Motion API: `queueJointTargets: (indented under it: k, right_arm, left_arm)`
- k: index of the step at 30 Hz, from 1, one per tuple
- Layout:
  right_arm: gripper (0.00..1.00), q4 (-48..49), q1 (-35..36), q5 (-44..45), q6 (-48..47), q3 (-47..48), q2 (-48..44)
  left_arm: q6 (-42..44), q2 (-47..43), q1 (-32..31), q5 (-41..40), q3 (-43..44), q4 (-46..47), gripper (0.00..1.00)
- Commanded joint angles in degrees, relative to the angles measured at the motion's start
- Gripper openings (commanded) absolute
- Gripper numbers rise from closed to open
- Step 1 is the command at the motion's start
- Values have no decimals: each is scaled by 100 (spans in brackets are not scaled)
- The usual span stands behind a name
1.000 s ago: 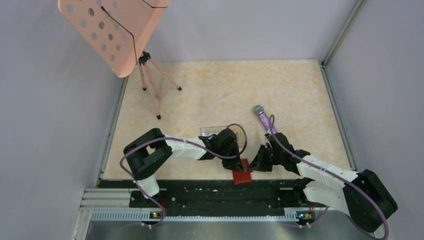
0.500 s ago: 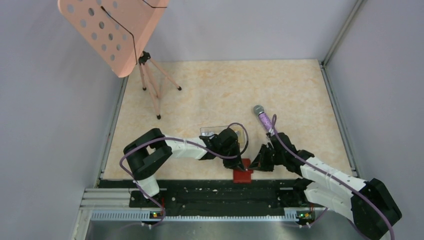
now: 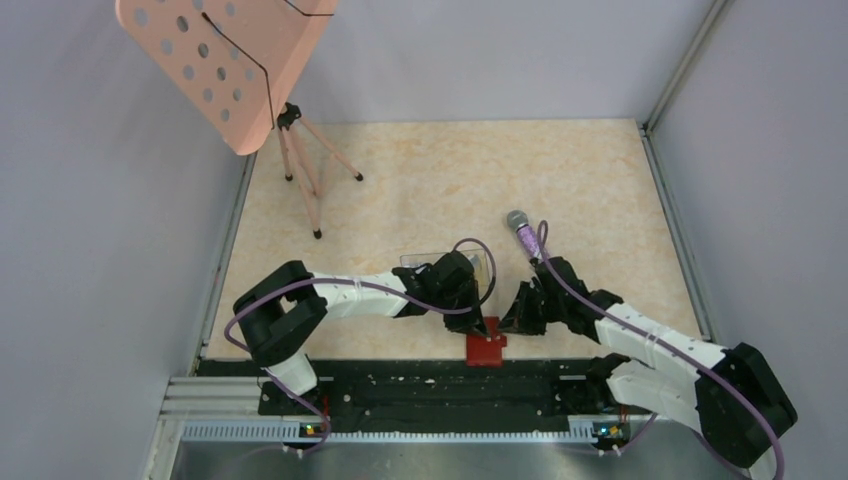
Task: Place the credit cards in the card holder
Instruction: Close the card holder at the corner of the board.
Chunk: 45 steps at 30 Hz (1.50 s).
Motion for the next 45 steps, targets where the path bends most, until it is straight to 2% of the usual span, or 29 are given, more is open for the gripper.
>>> queueJointTargets:
  k: [1,3,5,16,19,24,25,35,45]
  right_arm:
    - [0,143,58,124,-264,350,466]
    - [0,187,56,151,-328,411,669]
    - [0,285,55,138,-352,405,856]
    - [0,459,57,111,-288,286,1124]
    - [0,450,60,101,-275,289,1086]
    - [0,373,53,108,-281,333,1054]
    - [0,349,58,109,-283,343,1041]
    - [0,186,60,90,-317,411,943]
    - [0,167,59,74,-319,330,874]
  left_arm:
    - [0,-30,-16,92,153,112,17]
    - [-137,65,-15,234,105,439,30]
    - [-215,135,-21,299,107,694,34]
    - [-80,524,-21,330,400,280,34]
    - [-94,572,-17,355,400,345,28]
    - [-110,584,-17,375,434,365,2]
    - [-94,557,-19,343,441,294,0]
    - [341,308,-34,-117,812,-903,0]
    - [300,481,-36,-24,865,-882,0]
